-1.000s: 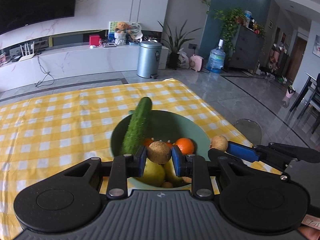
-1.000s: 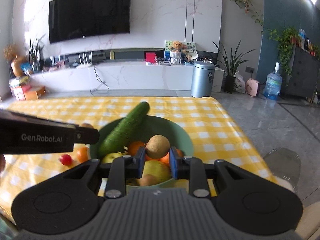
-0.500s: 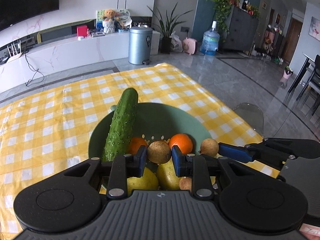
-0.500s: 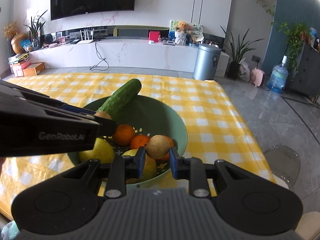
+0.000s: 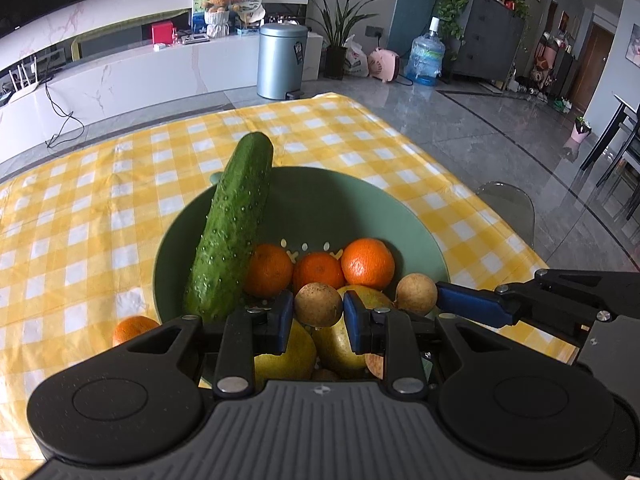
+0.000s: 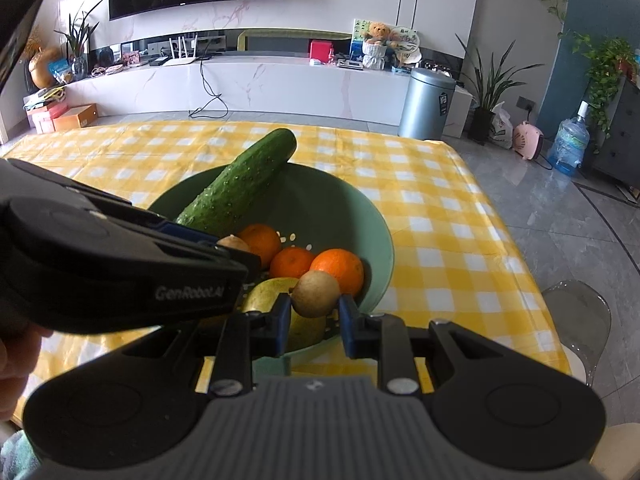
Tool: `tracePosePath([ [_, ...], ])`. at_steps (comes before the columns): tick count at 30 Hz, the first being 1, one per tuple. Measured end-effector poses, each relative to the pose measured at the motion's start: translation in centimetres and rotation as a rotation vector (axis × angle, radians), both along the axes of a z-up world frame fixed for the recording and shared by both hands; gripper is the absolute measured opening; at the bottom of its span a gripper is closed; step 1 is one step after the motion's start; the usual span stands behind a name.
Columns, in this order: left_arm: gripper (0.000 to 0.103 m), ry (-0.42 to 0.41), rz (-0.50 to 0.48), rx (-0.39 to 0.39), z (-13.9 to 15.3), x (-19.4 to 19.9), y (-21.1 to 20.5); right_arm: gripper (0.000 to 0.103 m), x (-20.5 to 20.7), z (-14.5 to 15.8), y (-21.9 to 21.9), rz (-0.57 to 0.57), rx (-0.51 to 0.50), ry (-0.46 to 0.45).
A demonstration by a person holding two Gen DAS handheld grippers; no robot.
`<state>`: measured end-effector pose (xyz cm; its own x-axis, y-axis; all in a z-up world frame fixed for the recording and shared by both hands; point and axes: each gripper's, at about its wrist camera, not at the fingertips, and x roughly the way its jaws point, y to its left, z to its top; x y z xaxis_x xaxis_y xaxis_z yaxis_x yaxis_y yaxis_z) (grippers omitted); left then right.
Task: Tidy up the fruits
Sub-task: 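Open both tools to drop the nuts into the colander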
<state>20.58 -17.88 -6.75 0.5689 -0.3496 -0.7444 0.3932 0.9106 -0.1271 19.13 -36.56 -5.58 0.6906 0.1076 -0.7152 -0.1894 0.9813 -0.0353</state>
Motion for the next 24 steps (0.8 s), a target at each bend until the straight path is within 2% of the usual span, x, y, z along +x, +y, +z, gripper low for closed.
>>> tracePosePath([
  [12,0.031,0.008,0.009,0.007,0.0,-0.1,-0.1,0.023,-0.4,0.1,0.4,0.021,-0.031,-0.021],
  [15,0.036,0.000,0.021,0.013,0.4,-0.3,0.2,0.038,-0.7,0.2,0.5,0.018,-0.039,-0.037],
  [18,0.042,-0.013,0.024,0.001,1.1,-0.7,0.5,0.043,-1.0,0.3,0.7,0.021,-0.054,-0.055],
  [20,0.047,-0.027,0.027,0.003,1.6,-1.1,0.7,0.049,-1.3,0.5,0.8,0.020,-0.064,-0.072],
  [22,0.049,-0.042,0.031,0.010,2.1,-1.5,1.0,0.063,-1.6,0.7,0.7,0.019,-0.063,-0.096],
  [24,0.051,-0.057,0.033,0.024,2.6,-1.9,1.3,0.068,-2.0,1.0,0.6,0.006,-0.062,-0.122],
])
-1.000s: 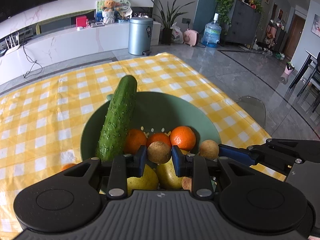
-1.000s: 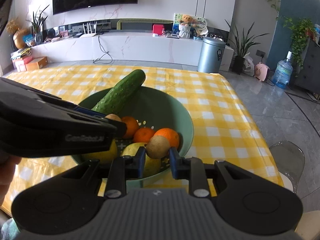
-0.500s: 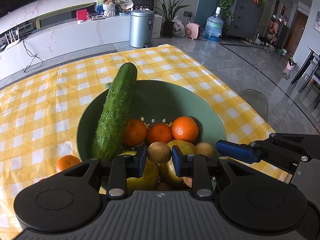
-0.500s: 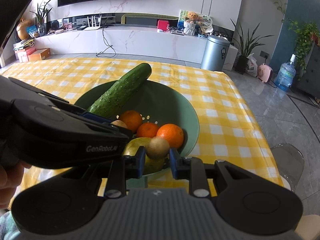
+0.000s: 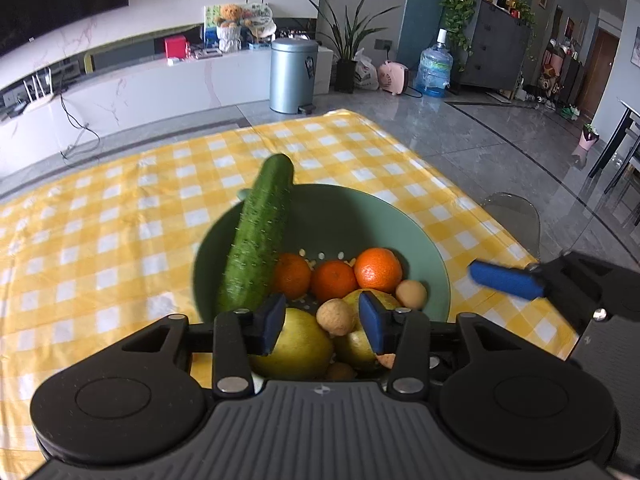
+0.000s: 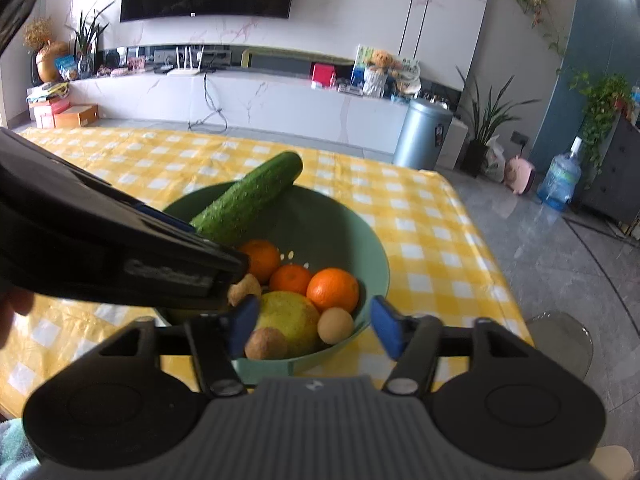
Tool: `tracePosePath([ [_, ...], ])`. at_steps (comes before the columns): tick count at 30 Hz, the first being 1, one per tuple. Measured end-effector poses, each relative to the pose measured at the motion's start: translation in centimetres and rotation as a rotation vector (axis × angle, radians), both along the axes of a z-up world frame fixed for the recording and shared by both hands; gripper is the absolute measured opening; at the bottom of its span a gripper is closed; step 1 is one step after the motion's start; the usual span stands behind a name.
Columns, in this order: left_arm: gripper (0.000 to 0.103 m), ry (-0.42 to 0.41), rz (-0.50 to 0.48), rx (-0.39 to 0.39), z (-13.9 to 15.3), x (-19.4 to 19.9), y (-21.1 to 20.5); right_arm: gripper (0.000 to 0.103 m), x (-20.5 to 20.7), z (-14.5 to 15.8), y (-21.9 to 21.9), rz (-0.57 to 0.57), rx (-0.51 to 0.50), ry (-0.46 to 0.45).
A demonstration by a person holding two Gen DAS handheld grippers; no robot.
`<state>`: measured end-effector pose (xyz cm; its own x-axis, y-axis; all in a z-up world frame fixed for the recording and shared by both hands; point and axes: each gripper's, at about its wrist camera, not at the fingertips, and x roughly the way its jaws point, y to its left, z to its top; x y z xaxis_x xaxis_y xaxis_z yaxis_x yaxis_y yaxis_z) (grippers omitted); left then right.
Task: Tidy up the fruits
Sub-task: 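Open both tools to drop the nuts into the colander, then withdraw both open tools toward the red tomato and orange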
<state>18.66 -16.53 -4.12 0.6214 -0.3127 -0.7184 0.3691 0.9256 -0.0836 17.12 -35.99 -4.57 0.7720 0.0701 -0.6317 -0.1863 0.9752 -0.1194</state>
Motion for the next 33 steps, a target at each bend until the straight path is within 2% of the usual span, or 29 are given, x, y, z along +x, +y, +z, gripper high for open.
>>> tracePosePath([
  [6,0.058,-0.036,0.015,0.023,1.1,-1.4,1.7,0.078,-1.6,1.0,0.1,-0.048,-0.033,-0.105],
  [10,0.058,-0.060,-0.007,0.037,1.7,-2.4,2.9,0.078,-2.8,1.6,0.9,-0.041,-0.064,-0.167],
  [14,0.061,-0.078,0.010,0.041,2.2,-3.1,4.4,0.078,-3.8,2.1,1.8,-0.057,-0.064,-0.194],
  [18,0.061,-0.094,0.045,0.027,2.7,-3.5,6.3,0.078,-4.5,2.5,2.4,-0.082,0.020,-0.194],
  [24,0.062,-0.115,0.092,0.001,2.7,-4.0,9.2,0.082,-5.1,2.2,3.8,-0.078,0.243,-0.162],
  [26,0.062,-0.117,0.106,-0.004,2.7,-4.0,10.0,0.082,-5.2,1.8,5.0,-0.045,0.257,-0.145],
  [33,0.062,-0.114,0.119,0.002,1.7,-3.9,12.3,0.082,-5.2,0.7,9.0,0.055,0.211,-0.109],
])
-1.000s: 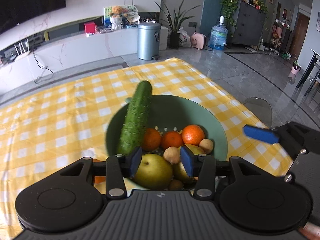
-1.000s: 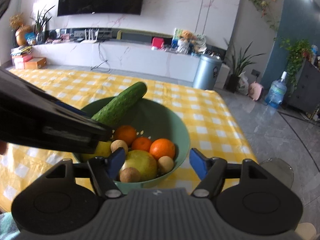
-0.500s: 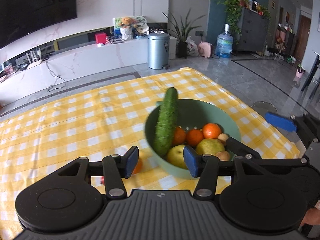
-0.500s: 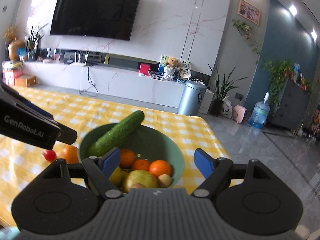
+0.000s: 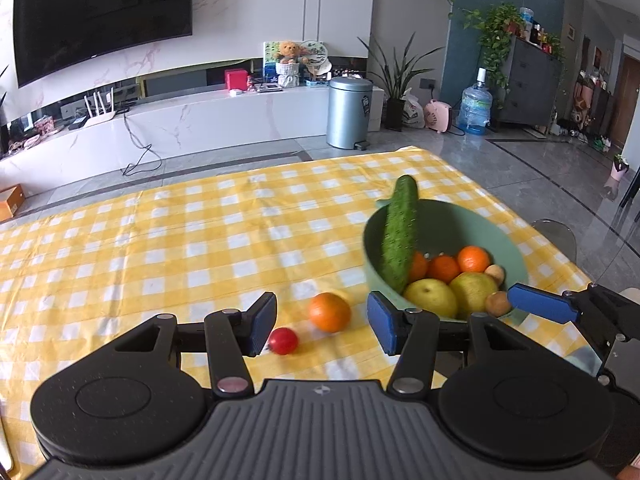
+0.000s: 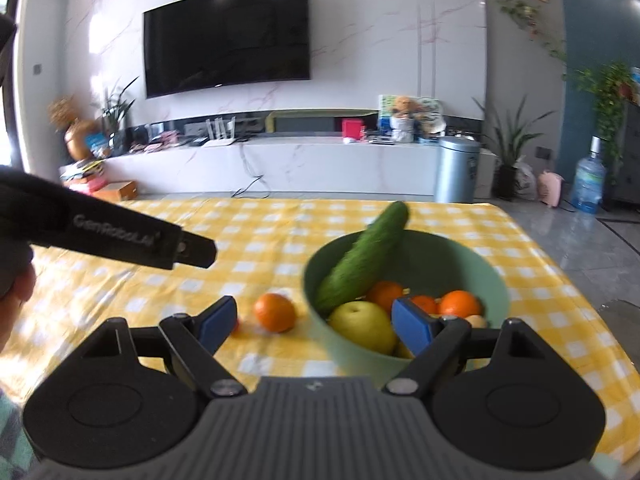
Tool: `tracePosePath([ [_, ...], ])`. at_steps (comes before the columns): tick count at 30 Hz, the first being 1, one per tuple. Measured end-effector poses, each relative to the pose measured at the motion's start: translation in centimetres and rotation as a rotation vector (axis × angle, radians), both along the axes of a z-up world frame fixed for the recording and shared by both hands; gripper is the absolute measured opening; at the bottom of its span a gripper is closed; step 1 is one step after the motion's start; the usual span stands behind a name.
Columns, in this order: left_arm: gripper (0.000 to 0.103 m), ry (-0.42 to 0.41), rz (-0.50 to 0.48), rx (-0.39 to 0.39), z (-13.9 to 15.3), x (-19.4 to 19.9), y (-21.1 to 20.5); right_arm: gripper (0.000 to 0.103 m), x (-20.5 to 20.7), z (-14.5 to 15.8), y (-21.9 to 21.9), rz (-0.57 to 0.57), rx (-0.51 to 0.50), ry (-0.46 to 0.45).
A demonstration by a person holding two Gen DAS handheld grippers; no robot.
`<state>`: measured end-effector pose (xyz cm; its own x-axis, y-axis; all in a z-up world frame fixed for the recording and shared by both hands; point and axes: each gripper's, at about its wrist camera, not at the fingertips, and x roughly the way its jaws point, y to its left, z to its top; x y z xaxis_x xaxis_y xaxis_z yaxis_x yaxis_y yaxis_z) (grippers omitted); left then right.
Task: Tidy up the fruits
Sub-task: 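Withdraw both open tools toward the red tomato and orange, then grasp the red tomato with the left tool while the right tool grasps the orange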
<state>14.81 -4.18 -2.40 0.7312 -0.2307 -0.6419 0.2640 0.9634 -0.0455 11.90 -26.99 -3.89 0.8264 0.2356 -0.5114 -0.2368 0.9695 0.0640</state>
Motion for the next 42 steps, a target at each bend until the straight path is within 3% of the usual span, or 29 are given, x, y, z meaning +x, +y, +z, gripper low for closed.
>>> tracePosePath([
  [4,0.062,0.012,0.016,-0.008,-0.7,0.3,1.3,0.080,0.3,-0.5,1.4,0.034,-0.030,0.004],
  [10,0.062,0.032,0.024,-0.021,-2.1,0.9,2.9,0.061,0.8,-1.6,3.8,0.108,-0.110,0.024],
  [16,0.062,0.064,0.027,-0.038,-3.9,1.9,4.3,0.049,1.8,-2.9,5.5,0.137,-0.172,0.049],
  [35,0.061,0.163,0.050,-0.117,-8.3,4.9,6.4,0.042,7.0,-5.8,7.7,0.087,-0.251,0.137],
  [42,0.056,0.193,0.029,-0.195,-9.7,5.8,6.1,0.040,7.4,-7.0,8.3,0.105,-0.270,0.168],
])
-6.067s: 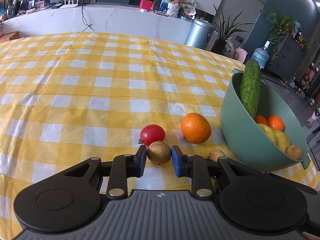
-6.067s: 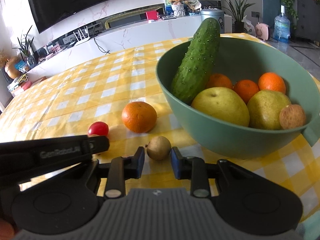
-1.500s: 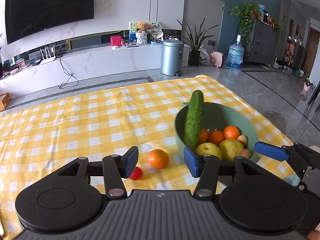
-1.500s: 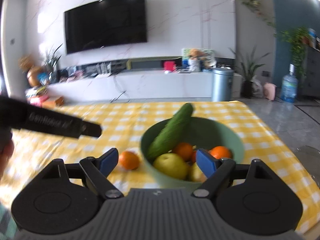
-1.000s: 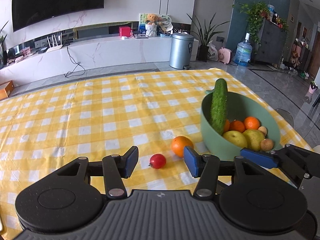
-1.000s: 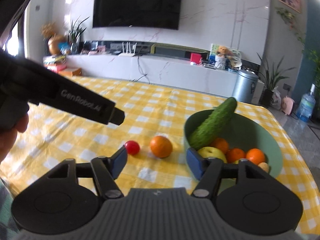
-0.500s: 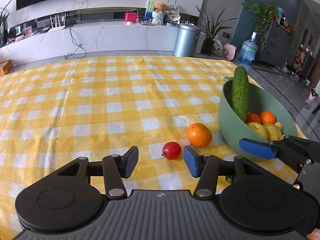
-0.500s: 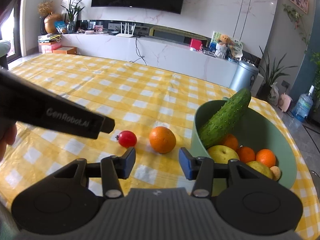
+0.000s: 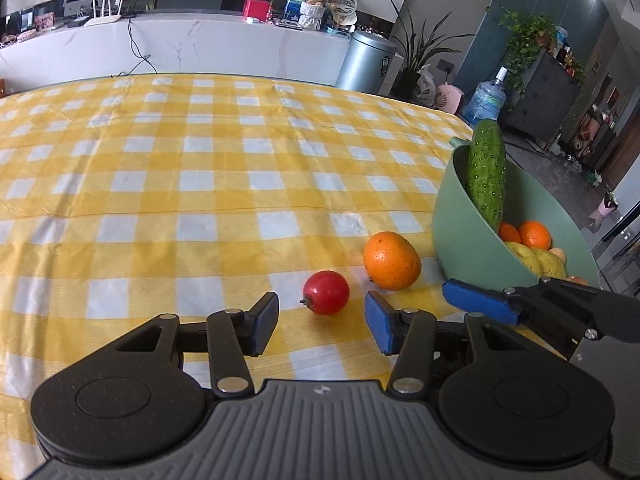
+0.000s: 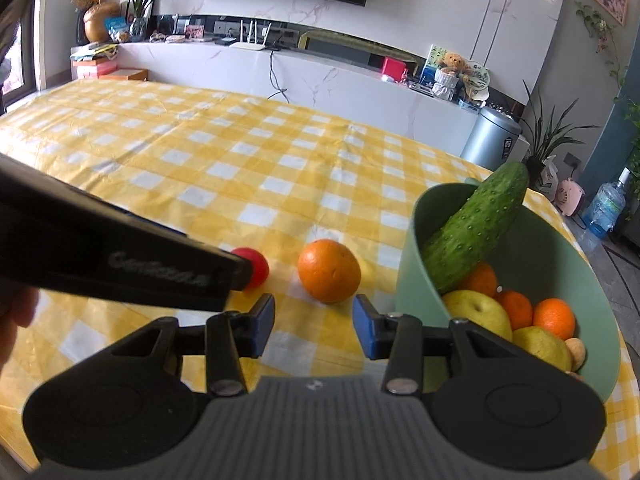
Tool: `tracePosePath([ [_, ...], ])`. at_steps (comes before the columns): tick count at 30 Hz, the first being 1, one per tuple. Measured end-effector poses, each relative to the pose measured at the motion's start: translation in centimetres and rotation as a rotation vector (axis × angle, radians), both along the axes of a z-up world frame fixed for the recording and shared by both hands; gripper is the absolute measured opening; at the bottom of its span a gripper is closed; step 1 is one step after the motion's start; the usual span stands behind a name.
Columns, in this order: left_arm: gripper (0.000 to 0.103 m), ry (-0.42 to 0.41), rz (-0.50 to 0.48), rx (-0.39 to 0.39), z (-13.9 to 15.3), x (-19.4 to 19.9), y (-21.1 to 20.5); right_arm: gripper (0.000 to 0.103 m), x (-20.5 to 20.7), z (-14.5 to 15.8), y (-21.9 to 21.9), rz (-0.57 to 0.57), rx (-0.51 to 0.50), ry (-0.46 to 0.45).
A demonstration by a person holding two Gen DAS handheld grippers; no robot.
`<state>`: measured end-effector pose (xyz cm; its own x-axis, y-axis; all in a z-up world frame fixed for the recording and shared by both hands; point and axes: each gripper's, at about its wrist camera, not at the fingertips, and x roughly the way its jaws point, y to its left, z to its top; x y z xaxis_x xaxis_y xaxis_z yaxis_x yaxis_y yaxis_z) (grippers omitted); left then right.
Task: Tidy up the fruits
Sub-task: 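Grasp the red tomato with the left tool while the right tool grasps the orange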
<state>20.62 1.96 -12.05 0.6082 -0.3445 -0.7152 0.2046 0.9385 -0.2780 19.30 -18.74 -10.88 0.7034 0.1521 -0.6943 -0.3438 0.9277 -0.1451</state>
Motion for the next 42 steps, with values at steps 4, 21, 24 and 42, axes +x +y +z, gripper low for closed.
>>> tracePosePath([
  [4,0.050,0.005,-0.004,0.005,-0.5,0.6,-0.8,0.039,0.0,0.0,-0.2,-0.001,0.014,0.001],
  [21,0.032,-0.032,0.093,0.032,0.1,0.5,0.3,0.037,0.3,0.1,1.2,-0.022,-0.041,-0.089],
  [24,0.032,-0.039,0.140,0.025,0.3,0.5,1.3,0.038,0.7,-0.3,2.2,-0.026,-0.095,-0.117],
  [42,0.032,-0.016,0.206,0.039,-0.3,1.0,2.3,0.038,2.0,-2.9,5.0,-0.039,-0.309,-0.182],
])
